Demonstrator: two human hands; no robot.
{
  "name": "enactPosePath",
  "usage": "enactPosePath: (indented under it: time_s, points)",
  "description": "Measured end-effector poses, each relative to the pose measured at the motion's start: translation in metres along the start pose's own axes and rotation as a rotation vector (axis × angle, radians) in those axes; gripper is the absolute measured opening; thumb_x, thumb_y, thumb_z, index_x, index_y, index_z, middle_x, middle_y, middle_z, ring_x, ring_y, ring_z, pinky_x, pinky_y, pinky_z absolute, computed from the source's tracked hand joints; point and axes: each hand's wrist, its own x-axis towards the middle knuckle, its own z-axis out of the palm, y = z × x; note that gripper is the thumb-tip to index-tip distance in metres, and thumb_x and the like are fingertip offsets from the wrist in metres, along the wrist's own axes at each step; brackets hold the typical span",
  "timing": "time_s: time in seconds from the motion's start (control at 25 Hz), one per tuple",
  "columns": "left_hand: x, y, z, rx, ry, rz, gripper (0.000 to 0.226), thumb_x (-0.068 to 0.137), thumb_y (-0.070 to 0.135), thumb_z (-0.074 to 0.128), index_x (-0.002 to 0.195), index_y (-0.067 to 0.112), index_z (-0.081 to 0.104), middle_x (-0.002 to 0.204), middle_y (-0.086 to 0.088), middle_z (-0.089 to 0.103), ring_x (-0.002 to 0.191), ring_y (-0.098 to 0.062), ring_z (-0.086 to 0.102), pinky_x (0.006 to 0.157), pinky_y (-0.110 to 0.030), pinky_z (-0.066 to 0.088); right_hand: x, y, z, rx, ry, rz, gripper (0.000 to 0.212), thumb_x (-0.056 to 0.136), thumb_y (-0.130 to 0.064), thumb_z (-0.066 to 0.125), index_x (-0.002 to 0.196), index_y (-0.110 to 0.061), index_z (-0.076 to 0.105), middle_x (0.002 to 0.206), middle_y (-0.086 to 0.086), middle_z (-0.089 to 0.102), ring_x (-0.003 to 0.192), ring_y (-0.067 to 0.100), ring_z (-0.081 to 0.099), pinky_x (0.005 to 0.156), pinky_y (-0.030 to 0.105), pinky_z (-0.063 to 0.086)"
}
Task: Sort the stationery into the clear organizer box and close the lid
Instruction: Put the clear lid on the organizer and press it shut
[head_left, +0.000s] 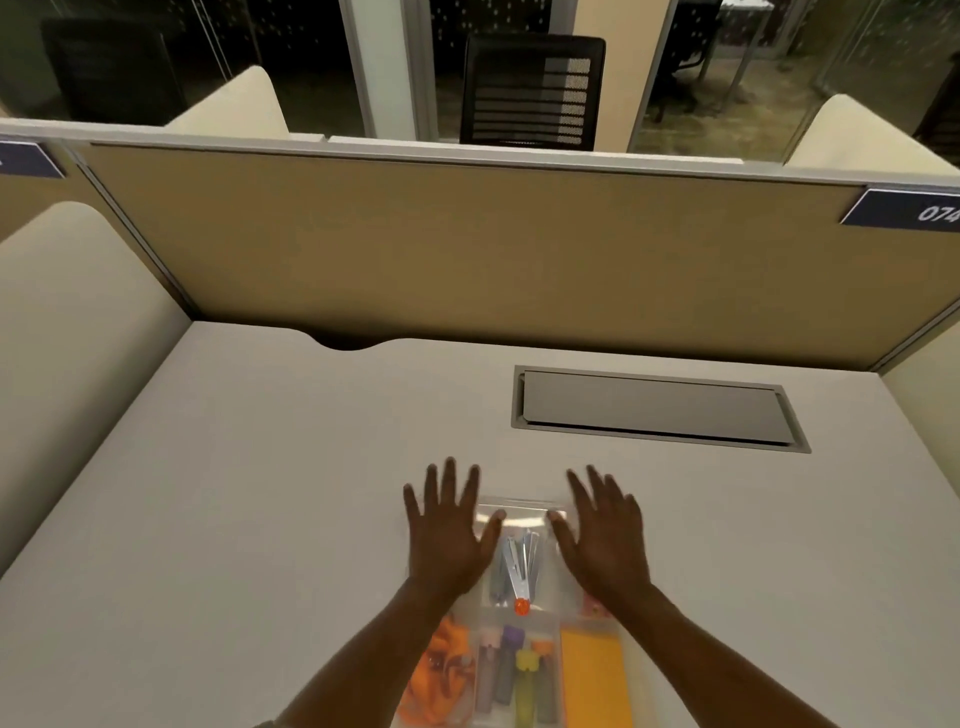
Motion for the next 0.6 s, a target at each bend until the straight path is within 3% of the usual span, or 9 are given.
enactPosePath:
  time_s: [0.08, 0.4, 0.6]
  points:
    - [-0.003, 0.004, 0.01, 0.014, -0.04, 0.063, 0.075, 0.089, 0.072, 0.033, 0.15, 0.029, 0.036, 0.159, -0.009, 0.03, 0.149, -0.035, 0.019, 0.116, -0.065, 0.003, -0.005, -0.004, 0.015, -0.09, -0.04, -0.099, 0.069, 0.096, -0.067, 0.024, 0.157, -0.037, 0.01, 0.165, 0.0, -0.001, 0.154, 0.028, -0.001, 0.122, 0.054, -0.008]
    - [0.001, 0.0, 0.02, 0.046, -0.167, -0.005, 0.082, 0.083, 0.083, 0.023, 0.152, 0.037, 0.028, 0.16, -0.004, 0.028, 0.151, -0.032, 0.011, 0.113, -0.067, 0.002, -0.003, 0.003, 0.033, -0.054, -0.055, -0.086, 0.068, 0.093, -0.071, 0.026, 0.154, -0.04, 0.025, 0.164, -0.002, 0.024, 0.154, 0.027, 0.011, 0.121, 0.06, 0.005]
    - [-0.004, -0.011, 0.004, 0.067, -0.152, 0.073, 0.095, 0.081, 0.086, 0.02, 0.155, 0.033, -0.006, 0.164, -0.004, -0.014, 0.15, -0.028, -0.017, 0.117, -0.064, -0.007, -0.003, 0.01, 0.017, -0.084, -0.113, -0.115, 0.077, 0.09, -0.076, 0.011, 0.156, -0.039, -0.002, 0.166, -0.001, -0.012, 0.153, 0.025, -0.015, 0.122, 0.055, -0.008]
